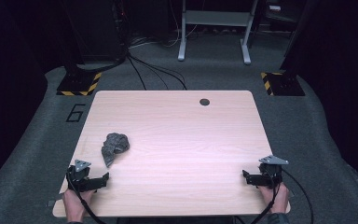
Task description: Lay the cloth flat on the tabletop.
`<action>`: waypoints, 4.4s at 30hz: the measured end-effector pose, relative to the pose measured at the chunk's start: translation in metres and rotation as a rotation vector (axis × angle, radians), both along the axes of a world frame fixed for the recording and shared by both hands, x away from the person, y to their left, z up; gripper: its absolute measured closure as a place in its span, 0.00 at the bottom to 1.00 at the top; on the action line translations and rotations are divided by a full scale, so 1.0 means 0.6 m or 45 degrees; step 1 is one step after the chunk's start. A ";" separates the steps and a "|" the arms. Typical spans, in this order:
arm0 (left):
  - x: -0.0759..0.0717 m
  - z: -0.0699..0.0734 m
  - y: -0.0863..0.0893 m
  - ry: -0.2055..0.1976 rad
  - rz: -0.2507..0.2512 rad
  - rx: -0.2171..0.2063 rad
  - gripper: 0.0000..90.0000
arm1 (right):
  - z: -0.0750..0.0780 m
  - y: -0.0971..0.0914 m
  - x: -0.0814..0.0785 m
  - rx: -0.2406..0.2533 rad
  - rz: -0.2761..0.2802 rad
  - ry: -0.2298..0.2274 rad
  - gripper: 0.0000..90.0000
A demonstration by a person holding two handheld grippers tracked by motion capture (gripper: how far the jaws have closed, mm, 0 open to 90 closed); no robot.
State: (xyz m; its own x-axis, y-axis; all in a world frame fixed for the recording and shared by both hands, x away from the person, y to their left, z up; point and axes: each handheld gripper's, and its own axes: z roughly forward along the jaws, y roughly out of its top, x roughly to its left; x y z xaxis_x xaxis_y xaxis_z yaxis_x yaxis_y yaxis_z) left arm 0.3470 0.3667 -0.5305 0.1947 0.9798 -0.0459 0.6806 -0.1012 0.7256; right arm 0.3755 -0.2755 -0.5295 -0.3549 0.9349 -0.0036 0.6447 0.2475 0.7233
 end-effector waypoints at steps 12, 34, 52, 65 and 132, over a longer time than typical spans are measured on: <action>0.031 0.056 -0.015 -0.040 -0.088 -0.075 0.00 | 0.000 0.000 0.000 0.001 0.004 -0.003 0.04; 0.151 0.064 -0.054 -0.008 -0.124 -0.058 0.10 | 0.000 0.001 0.000 0.004 0.010 -0.005 0.05; 0.145 0.055 -0.049 -0.057 -0.111 -0.096 0.76 | 0.001 0.000 -0.001 0.002 0.021 -0.011 0.06; 0.142 0.150 -0.132 -0.165 -0.276 -0.138 0.77 | 0.000 0.001 0.000 0.002 0.019 -0.008 0.06; 0.065 0.036 -0.345 0.000 -0.712 -0.082 0.90 | 0.065 0.342 0.003 0.004 0.617 -0.244 0.67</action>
